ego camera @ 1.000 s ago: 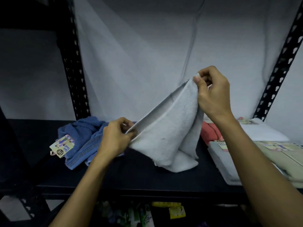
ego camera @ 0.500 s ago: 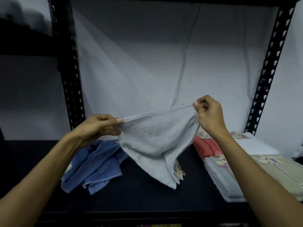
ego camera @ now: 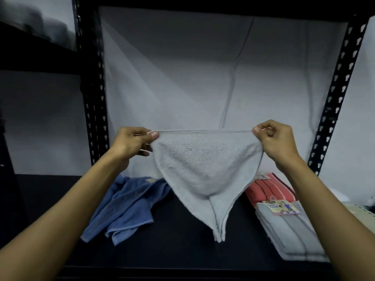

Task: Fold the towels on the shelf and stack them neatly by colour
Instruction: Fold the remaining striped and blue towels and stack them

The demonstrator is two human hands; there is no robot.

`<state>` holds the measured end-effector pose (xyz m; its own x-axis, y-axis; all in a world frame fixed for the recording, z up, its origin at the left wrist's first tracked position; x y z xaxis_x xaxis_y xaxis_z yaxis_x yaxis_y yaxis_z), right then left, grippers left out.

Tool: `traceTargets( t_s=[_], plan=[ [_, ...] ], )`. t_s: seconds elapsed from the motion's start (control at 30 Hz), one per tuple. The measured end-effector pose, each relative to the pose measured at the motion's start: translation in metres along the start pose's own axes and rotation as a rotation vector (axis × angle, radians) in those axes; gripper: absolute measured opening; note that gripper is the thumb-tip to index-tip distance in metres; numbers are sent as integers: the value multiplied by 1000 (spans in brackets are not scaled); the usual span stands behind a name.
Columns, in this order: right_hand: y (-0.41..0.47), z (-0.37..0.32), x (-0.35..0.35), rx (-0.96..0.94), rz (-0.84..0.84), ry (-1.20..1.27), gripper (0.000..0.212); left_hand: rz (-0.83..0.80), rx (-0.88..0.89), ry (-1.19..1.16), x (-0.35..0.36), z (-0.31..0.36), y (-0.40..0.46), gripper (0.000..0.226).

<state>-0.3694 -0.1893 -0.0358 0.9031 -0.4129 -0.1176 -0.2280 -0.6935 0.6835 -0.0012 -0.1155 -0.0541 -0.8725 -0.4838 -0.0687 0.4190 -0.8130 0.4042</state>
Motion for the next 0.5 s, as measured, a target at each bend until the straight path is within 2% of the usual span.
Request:
traceTargets(
  t_s=[0.13, 0.27, 0.5],
  plan=[
    [-12, 51, 20, 214, -27, -87, 10, 4, -252, -37, 12, -32, -5, 23],
    [-47, 86, 40, 347, -90, -153, 14, -36, -352, -45, 30, -58, -29, 24],
    [-114, 45, 54, 248, -123, 35, 10, -114, -315, -163, 77, -69, -92, 10]
  ],
)
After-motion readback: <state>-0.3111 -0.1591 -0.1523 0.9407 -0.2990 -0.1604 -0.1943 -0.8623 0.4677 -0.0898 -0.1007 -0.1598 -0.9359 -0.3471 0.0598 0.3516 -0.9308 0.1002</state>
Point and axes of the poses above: each hand's wrist, its own y-axis towards the middle knuckle, its own x-axis out of the palm, z = x × y, the point moved 3 cm from there along y, towards the middle knuckle, and after that the axes turned 7 degrees about z, right-handed, at the moved point
